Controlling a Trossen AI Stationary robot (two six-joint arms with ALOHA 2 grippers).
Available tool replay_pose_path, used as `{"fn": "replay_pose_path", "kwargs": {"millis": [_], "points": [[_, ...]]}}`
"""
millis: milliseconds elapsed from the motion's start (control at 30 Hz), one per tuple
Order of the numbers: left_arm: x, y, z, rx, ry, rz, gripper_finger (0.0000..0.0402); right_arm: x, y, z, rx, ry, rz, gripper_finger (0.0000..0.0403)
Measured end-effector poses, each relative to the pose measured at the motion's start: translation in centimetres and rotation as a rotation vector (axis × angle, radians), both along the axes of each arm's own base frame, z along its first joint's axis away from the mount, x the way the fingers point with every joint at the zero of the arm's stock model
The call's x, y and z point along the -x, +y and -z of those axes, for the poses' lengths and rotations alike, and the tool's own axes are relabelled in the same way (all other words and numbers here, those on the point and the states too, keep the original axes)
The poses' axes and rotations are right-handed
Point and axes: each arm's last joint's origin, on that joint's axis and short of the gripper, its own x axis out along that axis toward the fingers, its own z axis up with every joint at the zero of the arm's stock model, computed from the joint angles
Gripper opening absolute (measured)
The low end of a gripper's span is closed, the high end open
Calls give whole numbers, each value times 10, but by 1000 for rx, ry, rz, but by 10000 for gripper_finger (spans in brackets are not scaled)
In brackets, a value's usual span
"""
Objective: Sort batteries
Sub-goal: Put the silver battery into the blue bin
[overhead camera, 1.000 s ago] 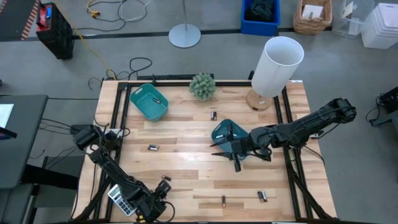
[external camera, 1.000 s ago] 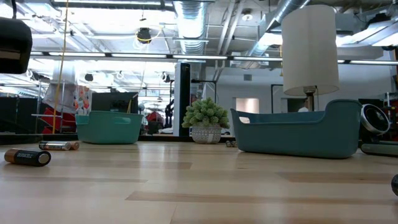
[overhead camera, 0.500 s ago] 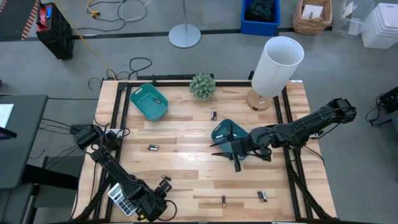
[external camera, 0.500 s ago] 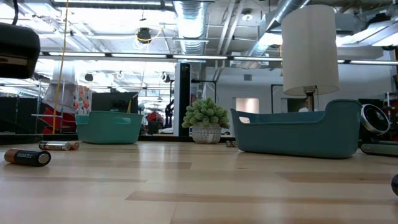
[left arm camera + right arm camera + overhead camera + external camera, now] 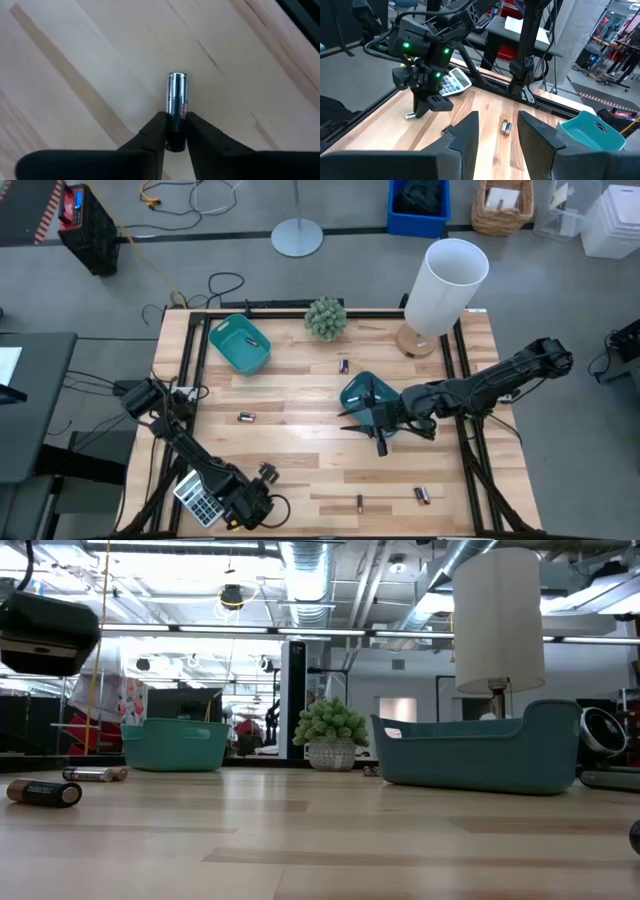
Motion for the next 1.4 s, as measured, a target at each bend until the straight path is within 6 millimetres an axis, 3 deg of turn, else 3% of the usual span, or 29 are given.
{"fn": "replay_pose_path", "kwargs": {"millis": [100, 633, 867, 1133, 1400], "points": [[-2, 2, 0, -1, -3, -12, 39, 0, 0, 0, 1, 3, 0, 154], [-13, 12, -2, -45, -44, -37, 38, 0, -2, 2, 25, 19, 3, 154], [-28, 21, -26, -76, -186, -55, 38, 0, -2, 2, 31, 17, 2, 154], [-66, 63, -47, -98, -374, -158, 38, -1, -2, -5, 75, -58, -7, 154], [-113, 128, -63, -88, -571, -287, 38, 17, -4, -31, 153, -185, 26, 154]]}}
